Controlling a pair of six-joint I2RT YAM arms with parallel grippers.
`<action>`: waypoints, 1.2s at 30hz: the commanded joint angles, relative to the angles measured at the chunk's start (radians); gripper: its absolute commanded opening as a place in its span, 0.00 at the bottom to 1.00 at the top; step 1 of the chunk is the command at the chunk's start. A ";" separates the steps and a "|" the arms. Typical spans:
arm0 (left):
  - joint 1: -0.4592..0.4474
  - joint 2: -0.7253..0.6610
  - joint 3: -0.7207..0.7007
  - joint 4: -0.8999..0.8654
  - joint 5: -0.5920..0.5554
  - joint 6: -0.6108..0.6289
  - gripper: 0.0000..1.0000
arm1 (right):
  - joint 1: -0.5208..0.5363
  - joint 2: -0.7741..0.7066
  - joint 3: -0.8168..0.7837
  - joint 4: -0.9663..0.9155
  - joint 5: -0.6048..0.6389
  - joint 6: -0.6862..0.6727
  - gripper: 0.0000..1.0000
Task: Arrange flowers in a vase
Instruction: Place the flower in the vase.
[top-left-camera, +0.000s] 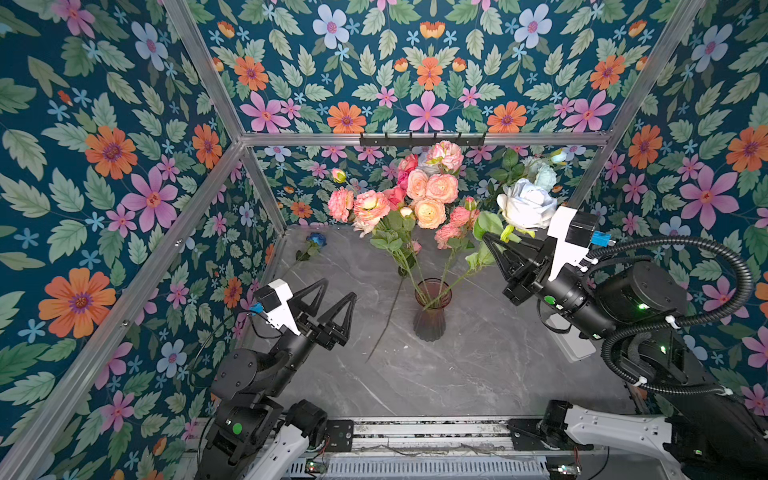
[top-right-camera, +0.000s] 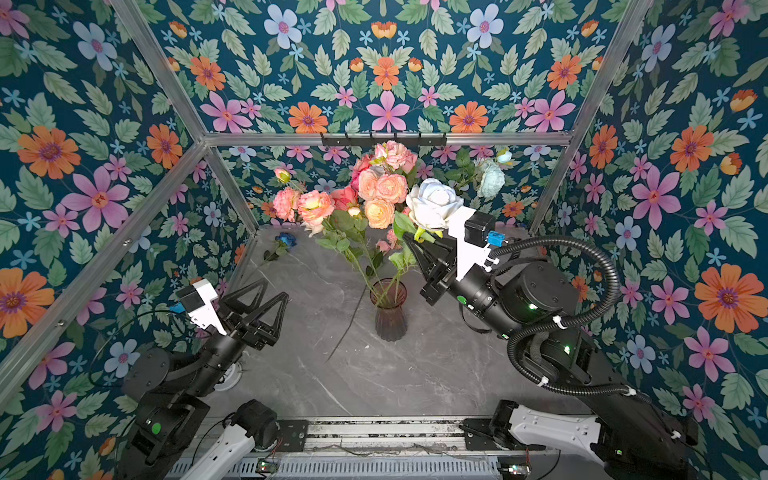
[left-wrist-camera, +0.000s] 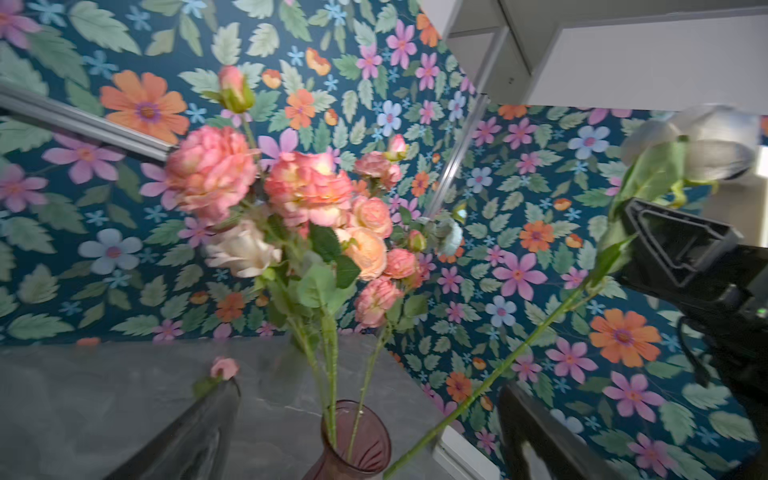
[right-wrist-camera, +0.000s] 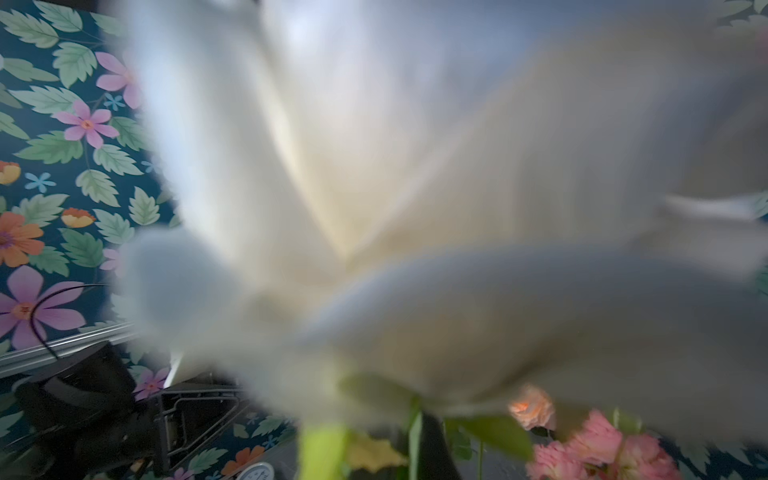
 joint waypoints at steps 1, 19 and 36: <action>0.000 -0.032 -0.028 -0.066 -0.188 0.001 0.97 | -0.019 0.039 0.023 0.058 0.075 -0.123 0.00; 0.000 -0.006 -0.036 -0.156 -0.226 -0.013 0.96 | -0.139 0.063 -0.066 0.080 -0.031 0.016 0.00; 0.006 0.481 0.105 -0.386 -0.271 0.006 0.92 | -0.139 0.052 -0.220 -0.085 0.001 0.193 0.57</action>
